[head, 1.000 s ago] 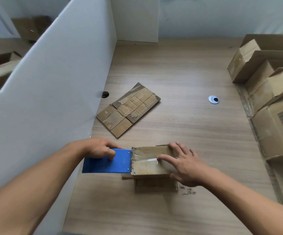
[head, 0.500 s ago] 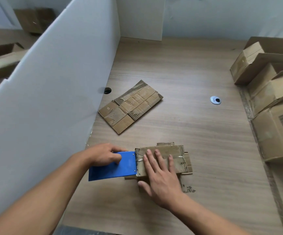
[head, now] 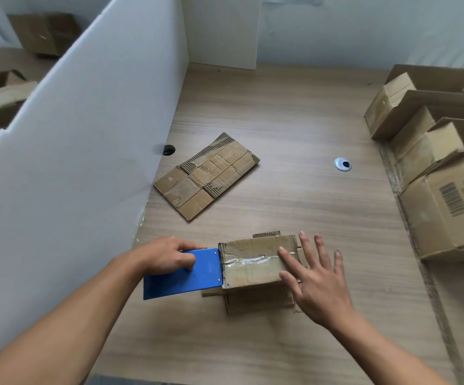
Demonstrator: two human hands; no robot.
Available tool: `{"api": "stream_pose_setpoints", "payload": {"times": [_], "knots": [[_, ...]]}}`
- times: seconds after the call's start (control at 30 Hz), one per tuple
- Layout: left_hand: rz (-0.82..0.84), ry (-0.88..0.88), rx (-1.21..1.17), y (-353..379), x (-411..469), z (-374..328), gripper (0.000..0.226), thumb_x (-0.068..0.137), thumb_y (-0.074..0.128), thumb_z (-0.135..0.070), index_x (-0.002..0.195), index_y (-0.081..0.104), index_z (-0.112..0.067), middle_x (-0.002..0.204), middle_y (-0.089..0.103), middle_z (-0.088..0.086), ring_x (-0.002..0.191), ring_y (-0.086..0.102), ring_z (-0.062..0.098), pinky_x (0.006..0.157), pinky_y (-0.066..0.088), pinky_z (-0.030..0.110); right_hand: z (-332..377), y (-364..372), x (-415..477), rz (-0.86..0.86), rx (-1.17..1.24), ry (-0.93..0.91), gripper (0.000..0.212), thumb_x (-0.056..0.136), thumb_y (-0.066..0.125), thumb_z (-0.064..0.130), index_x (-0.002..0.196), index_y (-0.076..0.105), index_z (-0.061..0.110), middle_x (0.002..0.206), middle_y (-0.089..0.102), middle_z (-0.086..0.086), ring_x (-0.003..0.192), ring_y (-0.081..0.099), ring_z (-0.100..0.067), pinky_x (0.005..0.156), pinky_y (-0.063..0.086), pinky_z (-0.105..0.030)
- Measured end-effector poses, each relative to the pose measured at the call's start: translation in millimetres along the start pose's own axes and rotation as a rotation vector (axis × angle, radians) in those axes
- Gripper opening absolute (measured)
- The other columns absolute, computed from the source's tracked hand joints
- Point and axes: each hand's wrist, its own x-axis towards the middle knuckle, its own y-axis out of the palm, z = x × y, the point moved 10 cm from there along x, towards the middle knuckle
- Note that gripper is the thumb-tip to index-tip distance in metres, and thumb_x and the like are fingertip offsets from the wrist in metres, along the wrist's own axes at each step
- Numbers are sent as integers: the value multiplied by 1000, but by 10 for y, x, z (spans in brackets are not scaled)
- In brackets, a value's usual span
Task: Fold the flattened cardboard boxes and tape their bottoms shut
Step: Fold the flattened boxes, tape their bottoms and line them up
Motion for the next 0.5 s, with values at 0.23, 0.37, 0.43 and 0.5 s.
{"api": "stream_pose_setpoints", "payload": {"times": [0.23,0.37,0.43,0.5], "knots": [[-8,14,1,47,6,-52,58,64,47,-41,115,57,-67,116,65,-20,102,56,5,80,42,25,750,33,-20,-14,34,-82,75,91,34,67,140,56,15,156,38,-12,145,32,-30,111,19,-53],[-43,17,19,64,-5,-53,61,64,46,-42,118,55,-67,116,65,-20,105,57,8,87,45,28,1300,85,-72,-7,54,-169,77,88,39,67,134,61,9,150,48,-9,141,40,-26,110,22,-53],[-54,12,17,58,-16,-47,58,66,46,-41,118,55,-67,117,65,-19,104,57,8,88,46,28,1296,69,-63,-27,104,-152,70,90,38,66,137,59,18,152,45,-10,142,40,-29,112,20,-51],[-54,8,25,57,-27,-53,56,71,47,-39,120,55,-64,119,64,-18,105,56,9,85,44,27,1209,35,-76,-49,138,-147,60,92,38,66,139,53,33,154,42,-12,143,38,-33,112,19,-51]]}}
